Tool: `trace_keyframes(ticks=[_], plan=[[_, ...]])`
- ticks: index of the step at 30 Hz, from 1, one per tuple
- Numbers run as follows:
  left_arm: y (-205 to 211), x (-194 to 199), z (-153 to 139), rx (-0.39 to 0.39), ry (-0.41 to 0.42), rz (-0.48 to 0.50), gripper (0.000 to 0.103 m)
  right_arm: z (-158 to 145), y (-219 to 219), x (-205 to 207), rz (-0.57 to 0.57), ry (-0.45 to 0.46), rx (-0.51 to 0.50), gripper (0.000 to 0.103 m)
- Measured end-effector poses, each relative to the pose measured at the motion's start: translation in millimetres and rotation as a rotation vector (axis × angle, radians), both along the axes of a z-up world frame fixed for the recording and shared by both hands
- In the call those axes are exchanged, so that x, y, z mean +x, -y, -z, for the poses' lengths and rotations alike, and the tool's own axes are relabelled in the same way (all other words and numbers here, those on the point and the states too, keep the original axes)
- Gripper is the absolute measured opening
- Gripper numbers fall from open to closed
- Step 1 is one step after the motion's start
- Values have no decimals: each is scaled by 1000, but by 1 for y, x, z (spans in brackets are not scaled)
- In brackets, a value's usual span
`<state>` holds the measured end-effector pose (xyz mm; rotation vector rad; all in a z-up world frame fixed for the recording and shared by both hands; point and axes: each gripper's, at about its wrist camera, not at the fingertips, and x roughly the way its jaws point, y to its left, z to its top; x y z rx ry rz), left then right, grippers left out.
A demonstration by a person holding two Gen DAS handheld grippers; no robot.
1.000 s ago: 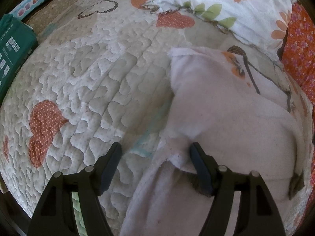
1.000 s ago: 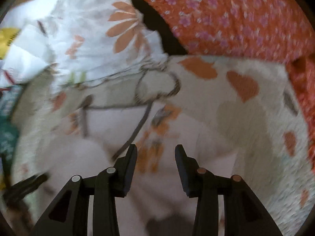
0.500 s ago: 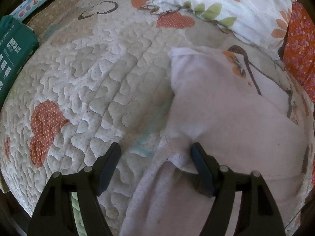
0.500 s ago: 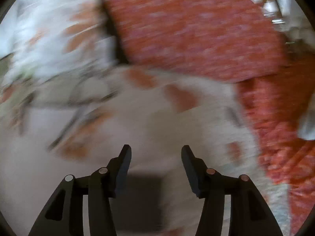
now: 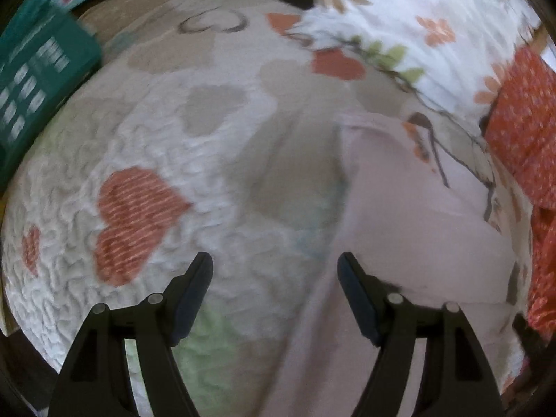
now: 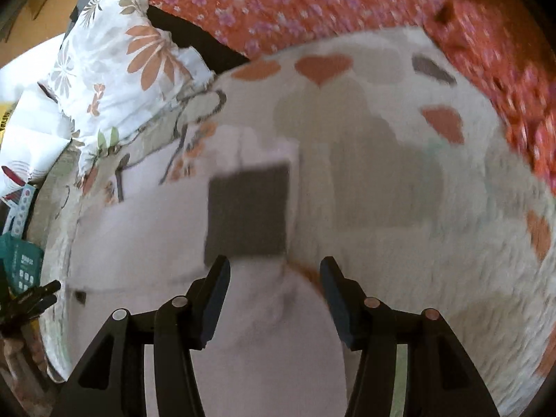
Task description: Fold small clothes
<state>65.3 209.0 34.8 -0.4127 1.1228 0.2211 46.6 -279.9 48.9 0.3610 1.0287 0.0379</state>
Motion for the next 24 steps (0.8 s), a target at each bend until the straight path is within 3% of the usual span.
trace_keyframes(ticks=[6,8,13,16,18,20,24], plan=[[-6,-17,15,-86,-28,56,74,24,34,-45,113,-27,22,65],[4,-24,18,-66,-14,96,74,37,46,-58,133,-52,87,65],[33,-61,19,-24,78,165,71,40,52,-96,105,1,282,66],[52,-90,20,-5,118,209,63,49,50,-114,50,-16,480,64],[60,-107,22,-17,131,249,57,61,40,-129,22,-42,580,63],[65,-129,25,-30,147,269,57,63,30,-142,12,-35,597,63],[65,-171,34,-135,158,248,57,71,18,-174,3,-44,685,63]])
